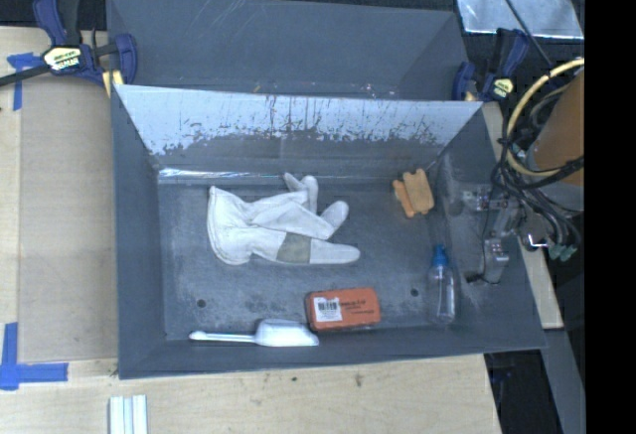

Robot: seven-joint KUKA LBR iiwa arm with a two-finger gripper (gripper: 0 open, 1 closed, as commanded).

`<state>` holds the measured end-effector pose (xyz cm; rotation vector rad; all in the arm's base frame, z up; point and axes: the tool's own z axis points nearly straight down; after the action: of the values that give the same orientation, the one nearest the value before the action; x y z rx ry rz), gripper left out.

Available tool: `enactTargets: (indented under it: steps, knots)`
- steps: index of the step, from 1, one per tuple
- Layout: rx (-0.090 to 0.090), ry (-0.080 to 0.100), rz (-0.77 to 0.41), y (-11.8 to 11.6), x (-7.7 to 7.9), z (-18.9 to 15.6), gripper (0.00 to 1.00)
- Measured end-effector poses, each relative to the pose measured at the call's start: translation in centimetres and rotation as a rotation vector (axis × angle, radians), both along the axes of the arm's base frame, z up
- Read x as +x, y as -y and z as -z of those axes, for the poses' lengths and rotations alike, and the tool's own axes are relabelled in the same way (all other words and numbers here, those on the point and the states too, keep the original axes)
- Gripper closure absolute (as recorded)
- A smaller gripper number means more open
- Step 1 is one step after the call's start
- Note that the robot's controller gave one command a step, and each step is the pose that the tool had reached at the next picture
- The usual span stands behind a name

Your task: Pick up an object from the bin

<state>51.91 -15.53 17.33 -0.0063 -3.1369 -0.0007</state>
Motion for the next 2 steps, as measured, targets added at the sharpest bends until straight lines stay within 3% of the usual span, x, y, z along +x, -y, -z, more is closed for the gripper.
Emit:
enactTargets:
  steps: [1, 2]
  knots:
    - [-0.002, 0.008, -0.004, -0.1, 0.2, -0.5, 0.0]
    - [-0.004, 0.014, -0.251, -0.2, -0.9, 5.3, 0.0]
